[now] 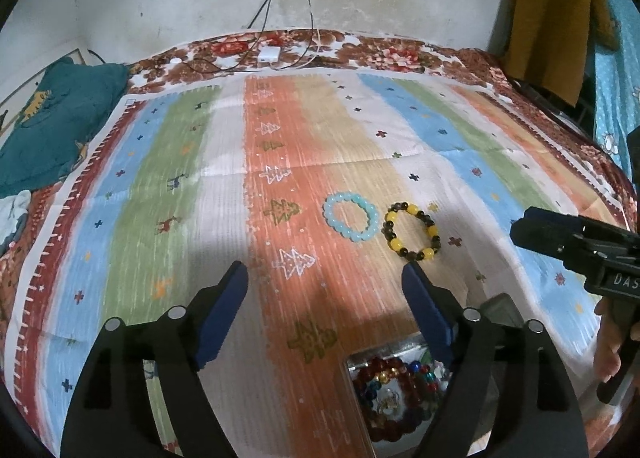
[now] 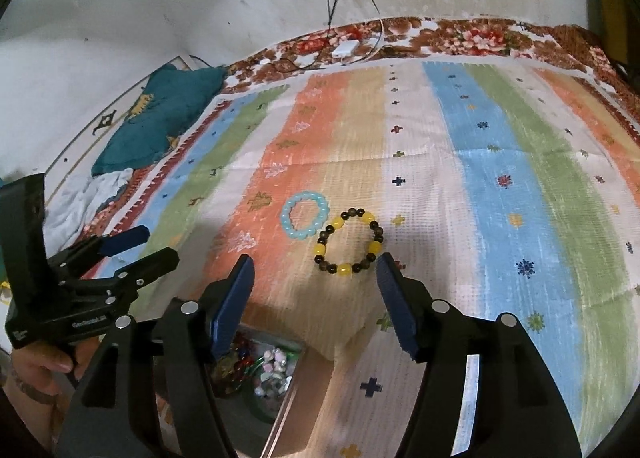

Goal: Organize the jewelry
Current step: 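Move both tools back toward the light blue and yellow-black bracelets, then grasp the light blue bracelet with the left tool while the right tool grasps the yellow-black bracelet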

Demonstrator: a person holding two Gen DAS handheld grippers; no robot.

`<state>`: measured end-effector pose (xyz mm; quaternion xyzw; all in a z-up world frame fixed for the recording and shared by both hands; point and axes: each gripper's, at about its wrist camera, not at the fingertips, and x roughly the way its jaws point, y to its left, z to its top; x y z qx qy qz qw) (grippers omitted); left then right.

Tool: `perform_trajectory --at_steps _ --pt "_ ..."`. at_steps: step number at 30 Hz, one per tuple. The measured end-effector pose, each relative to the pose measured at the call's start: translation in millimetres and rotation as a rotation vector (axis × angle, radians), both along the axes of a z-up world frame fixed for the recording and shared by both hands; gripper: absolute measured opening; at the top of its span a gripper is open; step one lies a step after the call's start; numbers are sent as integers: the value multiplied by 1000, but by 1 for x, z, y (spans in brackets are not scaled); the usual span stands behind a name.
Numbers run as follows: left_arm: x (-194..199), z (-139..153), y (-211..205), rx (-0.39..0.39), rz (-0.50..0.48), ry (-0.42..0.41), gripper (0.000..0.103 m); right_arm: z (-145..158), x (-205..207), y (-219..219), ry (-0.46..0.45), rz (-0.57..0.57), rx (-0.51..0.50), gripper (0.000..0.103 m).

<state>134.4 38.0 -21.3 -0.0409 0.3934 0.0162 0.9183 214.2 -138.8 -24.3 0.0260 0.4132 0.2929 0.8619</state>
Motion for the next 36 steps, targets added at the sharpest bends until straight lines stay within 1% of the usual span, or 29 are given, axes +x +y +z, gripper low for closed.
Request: perform_trajectory --at_steps 4,9,13,20,26,36 --pt "14 -4 2 9 -4 8 81 -4 7 2 16 -1 -1 63" --pt "28 -8 5 -4 -7 28 81 -9 20 8 30 3 -17 63" --pt "39 -14 6 21 -1 34 82 -13 31 11 39 0 -29 63" --pt "60 -25 16 -5 0 73 82 -20 45 14 65 -3 -35 63" --pt "78 -36 13 3 -35 120 82 -27 55 17 94 -3 -44 63" --pt "107 -55 12 11 -88 195 82 -50 73 21 175 -9 -84 63"
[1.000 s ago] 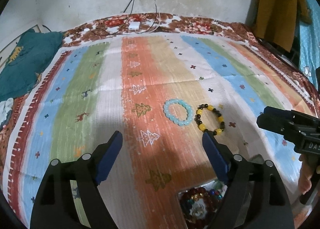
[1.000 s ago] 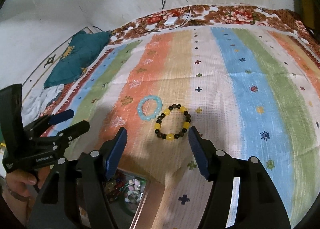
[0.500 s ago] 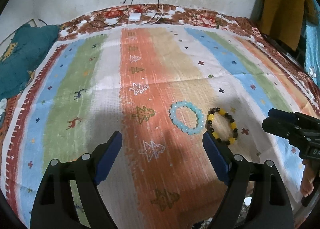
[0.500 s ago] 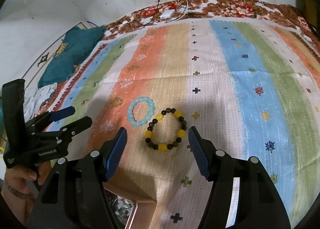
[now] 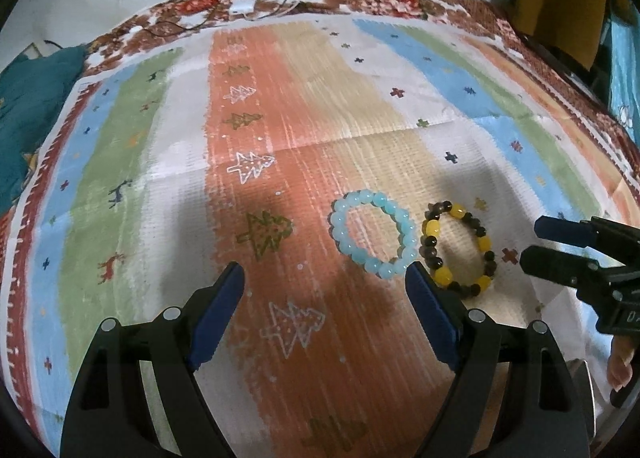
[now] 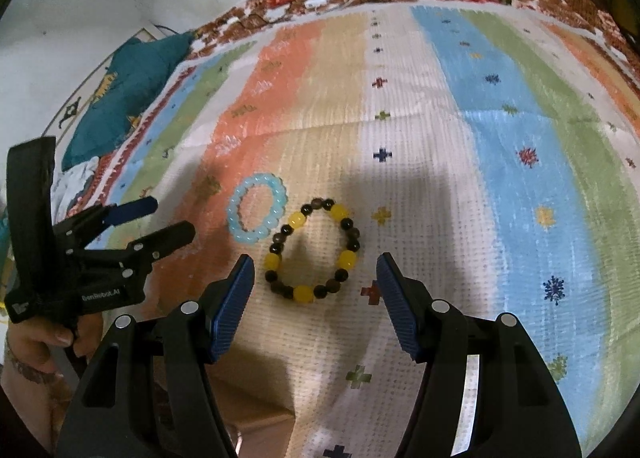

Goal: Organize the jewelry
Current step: 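Grasp the light blue bracelet with the left tool while the right tool grasps the yellow-black bracelet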

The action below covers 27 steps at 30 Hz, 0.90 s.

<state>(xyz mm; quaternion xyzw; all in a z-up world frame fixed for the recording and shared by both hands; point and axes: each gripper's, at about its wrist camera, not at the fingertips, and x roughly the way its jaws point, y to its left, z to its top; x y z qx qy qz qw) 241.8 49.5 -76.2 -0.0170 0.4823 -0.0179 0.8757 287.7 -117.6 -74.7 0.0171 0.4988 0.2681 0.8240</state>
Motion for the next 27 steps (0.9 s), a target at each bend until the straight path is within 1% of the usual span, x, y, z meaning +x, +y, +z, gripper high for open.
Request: perform_trajectory --at_steps 6,14,18,22,24,27 --pt "16 -12 1 9 -20 36 82 -11 8 5 28 7 -24 63" --pt "31 -23 2 12 -33 64 82 -25 19 12 61 8 -61 63" --pt "36 -27 1 19 -41 68 82 -31 23 16 63 10 -79 63" --pt "40 -33 1 27 -42 71 82 -35 25 21 48 21 -120 63" --pt "41 -37 2 21 -39 75 82 -37 26 22 50 24 -121 63" --pt "41 -39 -1 36 -43 69 82 -38 28 23 48 26 -117 63"
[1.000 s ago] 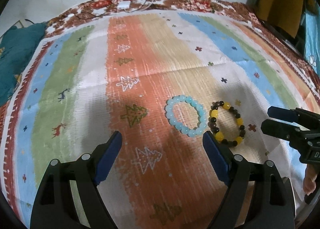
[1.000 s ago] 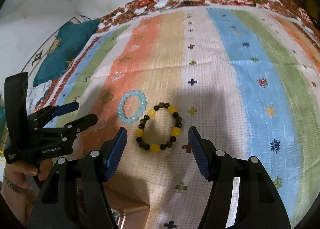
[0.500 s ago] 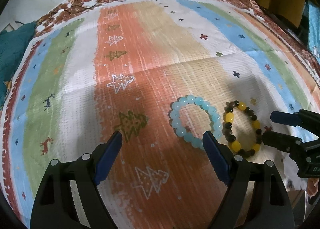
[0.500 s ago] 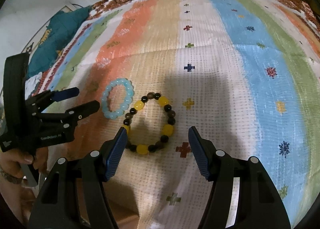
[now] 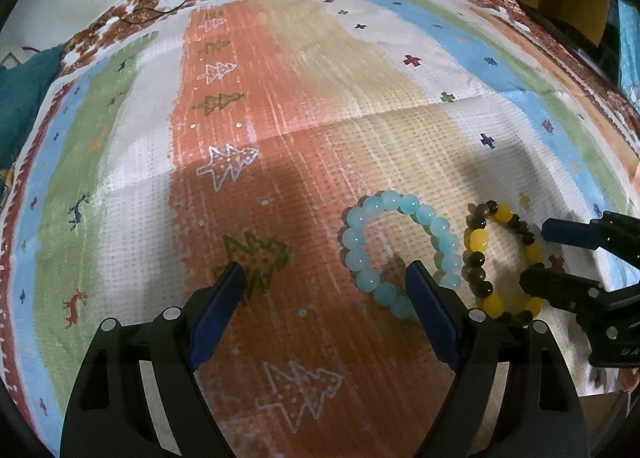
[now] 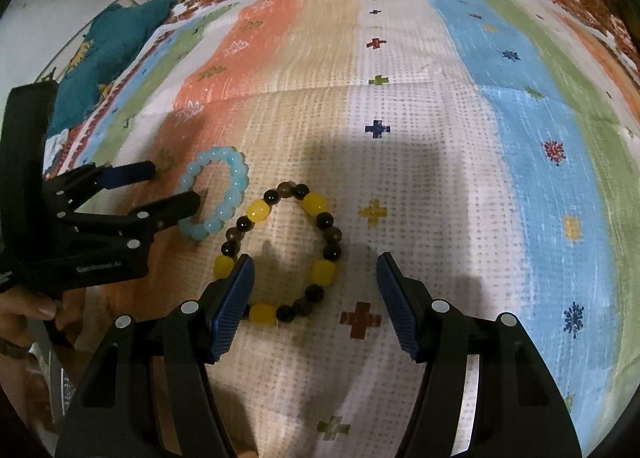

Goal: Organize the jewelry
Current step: 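Grasp the light blue bracelet with the left tool while the right tool grasps the yellow-black bracelet, then carry the light blue bracelet in the left tool while the right tool carries the yellow-black bracelet to the tin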

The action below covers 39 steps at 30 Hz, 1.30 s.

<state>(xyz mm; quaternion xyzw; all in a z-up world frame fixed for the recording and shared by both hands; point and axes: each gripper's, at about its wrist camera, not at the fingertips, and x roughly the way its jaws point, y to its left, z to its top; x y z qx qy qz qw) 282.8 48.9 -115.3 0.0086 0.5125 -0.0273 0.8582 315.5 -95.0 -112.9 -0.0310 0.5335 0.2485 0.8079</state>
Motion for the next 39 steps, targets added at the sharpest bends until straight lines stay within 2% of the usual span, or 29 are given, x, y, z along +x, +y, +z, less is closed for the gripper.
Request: perform_trajectory --at_steps 1,3,5,7,9,11,15,16,23,33,39 --pt "0 -1 -1 9 -3 2 82 -1 1 0 2 -1 1 63" --pt "0 -2 -2 24 -8 2 80 -2 0 -1 -5 -9 -19 51" --pt "-1 -3 -2 33 -5 4 76 -2 1 -2 -8 -16 -39 44" --pt "-1 -2 -1 32 -2 5 63 -2 2 -4 -7 -25 -46 38" --pt "-2 -1 1 32 9 6 54 -3 3 -5 -3 -24 -50 23" --pt "-2 0 4 28 20 7 45 -4 2 -5 6 -20 -49 15" --pt "-4 0 6 28 19 12 14 -5 1 -3 3 -4 -53 13" --pt "-5 1 6 26 13 12 11 -4 0 -3 2 -3 -49 13" --pt "-15 7 10 0 15 -15 11 7 -8 -4 -29 18 -12 13" --pt "-40 44 1 -41 9 -108 11 42 -25 -10 -123 32 85 12" --pt "-52 60 -7 -38 -8 -145 11 56 -39 -11 -165 43 94 12"
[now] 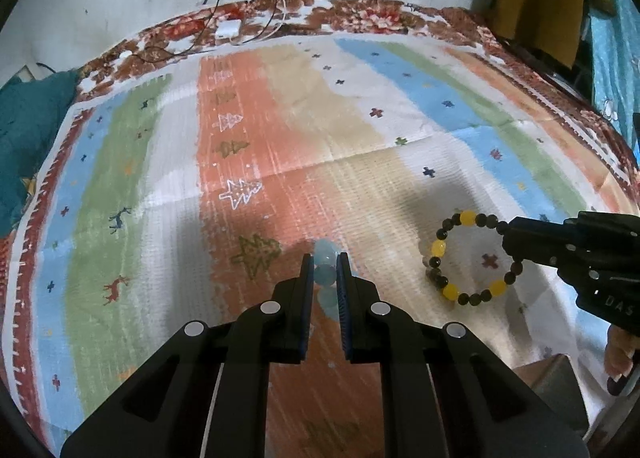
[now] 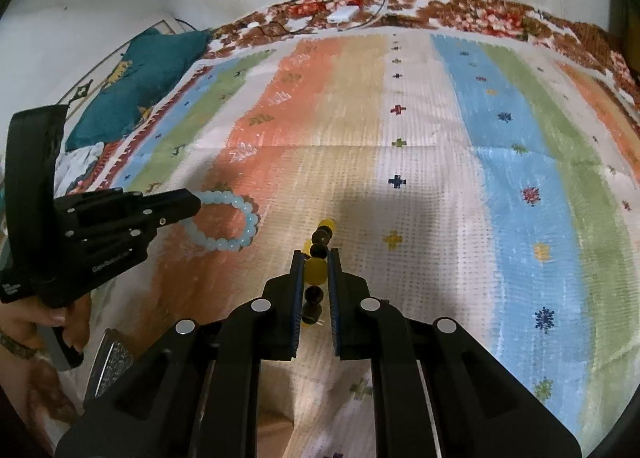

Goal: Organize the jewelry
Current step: 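Carry the light blue bracelet in the left tool while the right tool carries the yellow-black bracelet to the tin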

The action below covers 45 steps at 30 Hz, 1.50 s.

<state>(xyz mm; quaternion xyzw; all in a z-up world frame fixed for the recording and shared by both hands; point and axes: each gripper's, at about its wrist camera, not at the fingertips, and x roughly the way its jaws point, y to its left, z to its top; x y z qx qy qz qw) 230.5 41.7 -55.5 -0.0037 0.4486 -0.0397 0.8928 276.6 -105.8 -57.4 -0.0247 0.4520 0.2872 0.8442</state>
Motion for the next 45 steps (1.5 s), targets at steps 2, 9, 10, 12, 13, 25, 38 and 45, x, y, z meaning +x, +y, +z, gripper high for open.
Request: perform_trajectory --at_steps 2,9,10,12,13,25,38,45 --pt "-5 5 -1 -2 4 -11 11 3 -3 0 -7 6 10 13" --pt "-20 18 -3 -7 7 -31 11 19 -17 -2 -46 8 30 12" --pt "-23 21 -3 -5 8 -39 11 21 -19 -2 -50 10 35 12" --pt "-28 25 -3 -12 12 -51 11 29 -26 -2 -76 17 46 13" --pt "-31 28 -3 -18 13 -57 11 31 -28 -2 -85 22 50 12" --pt "-69 53 -15 -36 0 -130 11 52 -55 -6 -163 50 120 12" --pt "-97 61 -19 -16 13 -168 11 64 -78 -12 -214 70 151 12" --pt "-108 65 -21 -25 20 -189 11 69 -92 -15 -229 96 172 12"
